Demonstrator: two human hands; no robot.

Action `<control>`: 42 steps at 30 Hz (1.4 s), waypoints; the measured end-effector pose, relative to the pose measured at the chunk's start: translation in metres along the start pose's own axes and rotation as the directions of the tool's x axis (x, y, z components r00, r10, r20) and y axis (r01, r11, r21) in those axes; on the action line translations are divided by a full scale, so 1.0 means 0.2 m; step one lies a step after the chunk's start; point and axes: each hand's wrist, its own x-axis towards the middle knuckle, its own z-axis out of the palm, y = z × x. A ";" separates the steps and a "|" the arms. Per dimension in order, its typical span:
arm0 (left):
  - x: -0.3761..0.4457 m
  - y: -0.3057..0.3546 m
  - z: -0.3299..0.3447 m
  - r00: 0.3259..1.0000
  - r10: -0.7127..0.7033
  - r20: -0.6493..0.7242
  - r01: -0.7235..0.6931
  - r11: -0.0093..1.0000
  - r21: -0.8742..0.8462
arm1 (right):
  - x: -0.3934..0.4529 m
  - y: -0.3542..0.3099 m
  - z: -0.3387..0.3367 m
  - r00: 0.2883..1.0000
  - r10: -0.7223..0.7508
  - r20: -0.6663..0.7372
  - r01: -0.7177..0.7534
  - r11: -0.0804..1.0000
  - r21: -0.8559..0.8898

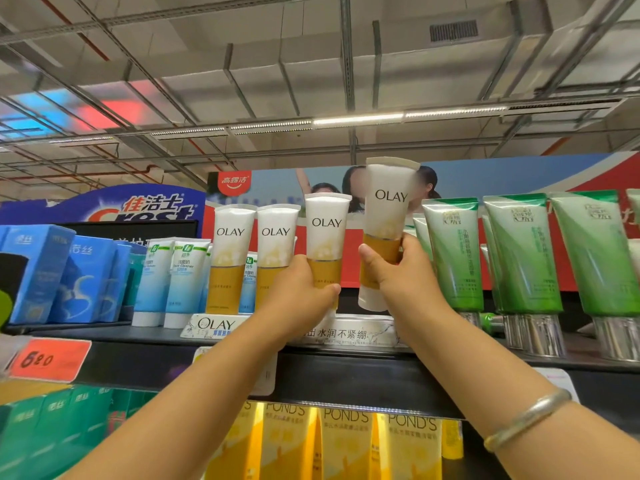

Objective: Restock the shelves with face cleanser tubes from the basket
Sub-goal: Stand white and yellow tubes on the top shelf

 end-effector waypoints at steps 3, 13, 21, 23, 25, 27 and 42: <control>0.01 0.00 0.01 1.000 -0.005 0.007 0.005 0.999 0.044 | 0.01 0.01 0.00 0.999 0.031 0.008 -0.031 0.998 -0.050; 0.01 0.01 0.01 0.999 -0.008 -0.044 0.013 0.994 0.109 | 0.01 0.02 0.00 0.943 0.330 0.044 -0.297 0.894 -0.336; 0.00 0.00 0.00 0.991 0.059 -0.119 -0.033 0.977 0.209 | 0.00 -0.04 0.00 0.901 0.428 0.064 -0.319 0.757 -0.570; -0.01 0.00 0.00 0.991 0.057 -0.118 -0.030 0.977 0.212 | -0.01 -0.03 0.00 0.908 0.415 0.052 -0.318 0.767 -0.557; -0.01 0.00 0.00 0.992 0.050 -0.119 -0.025 0.978 0.206 | -0.02 -0.02 -0.01 0.915 0.402 0.040 -0.316 0.774 -0.549; -0.01 0.00 0.00 0.992 0.038 -0.118 -0.013 0.980 0.199 | -0.02 -0.01 0.00 0.918 0.396 0.026 -0.315 0.768 -0.557; -0.42 0.09 -0.19 0.983 0.094 -0.159 -0.145 0.926 -0.349 | -0.39 -0.31 -0.10 0.999 0.032 -0.014 -0.035 0.877 -0.480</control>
